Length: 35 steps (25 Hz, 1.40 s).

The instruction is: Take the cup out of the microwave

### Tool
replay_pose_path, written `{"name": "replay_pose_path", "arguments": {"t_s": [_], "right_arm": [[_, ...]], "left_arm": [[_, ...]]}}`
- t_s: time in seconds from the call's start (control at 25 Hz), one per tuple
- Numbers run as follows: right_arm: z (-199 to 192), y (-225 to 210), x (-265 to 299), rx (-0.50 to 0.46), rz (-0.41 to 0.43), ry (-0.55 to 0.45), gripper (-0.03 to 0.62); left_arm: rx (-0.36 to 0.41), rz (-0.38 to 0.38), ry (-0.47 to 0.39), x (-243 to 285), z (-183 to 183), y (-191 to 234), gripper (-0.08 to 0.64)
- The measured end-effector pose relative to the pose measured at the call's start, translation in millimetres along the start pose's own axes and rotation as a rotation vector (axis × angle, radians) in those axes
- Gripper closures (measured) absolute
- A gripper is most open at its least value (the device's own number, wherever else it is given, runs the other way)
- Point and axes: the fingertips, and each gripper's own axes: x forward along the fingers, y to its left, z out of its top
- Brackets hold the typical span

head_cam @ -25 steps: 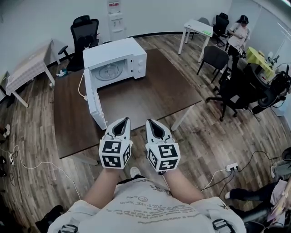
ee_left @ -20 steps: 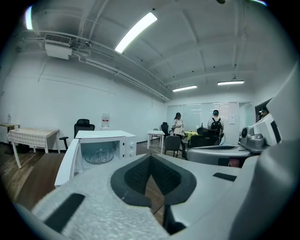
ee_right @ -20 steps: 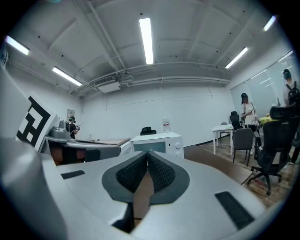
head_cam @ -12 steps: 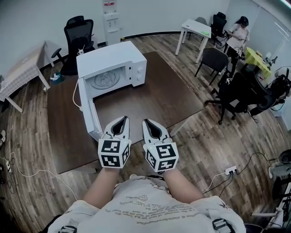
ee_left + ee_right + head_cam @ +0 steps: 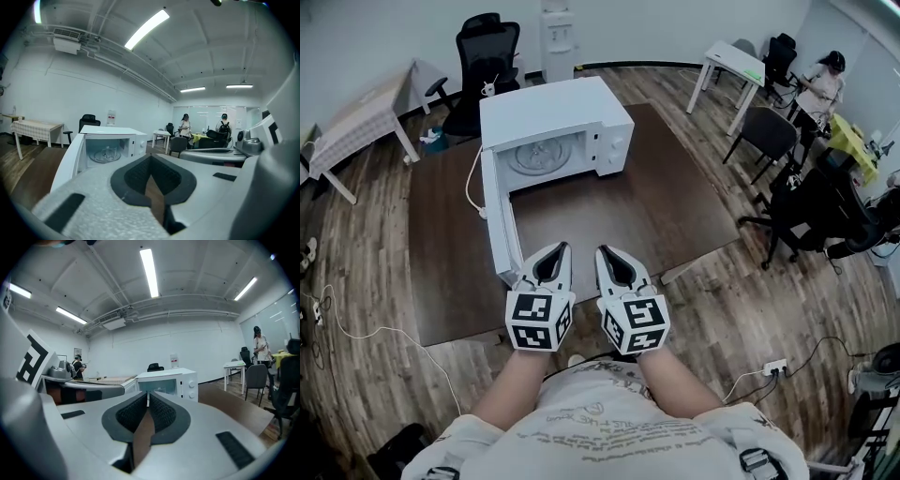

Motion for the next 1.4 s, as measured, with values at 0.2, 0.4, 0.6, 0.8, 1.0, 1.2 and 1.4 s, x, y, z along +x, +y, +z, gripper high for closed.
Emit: {"name": "replay_pose_path", "arguments": {"t_s": [0.2,0.4,0.6,0.8,1.0,1.2,1.4], "right_arm": [[5,1,26,0.002,0.058,-0.001,0.577],[6,-13,54,0.003,0.118,0.005,0.577],[20,-24,80,-0.006,0.205,-0.016,0.577],[16,-37,109,-0.011,0.248,0.016,0.577],[15,-51,140,-0.017,0.274,0.041,0.577],[11,-60,167,-0.023,0.310,0.064,0.577],[0,-72,201,-0.033,0.316,0.090,0.577]], "left_arm": [[0.002,0.051,-0.003,11,7,16,0.552],[0.006,0.113,-0.013,32,17,31,0.552],[-0.005,0.159,-0.006,55,24,44,0.552],[-0.010,0.210,0.001,78,24,57,0.552],[-0.022,0.264,0.012,99,22,74,0.552],[-0.050,0.319,0.027,116,15,91,0.552],[-0.078,0.366,0.033,130,7,109,0.552]]}}
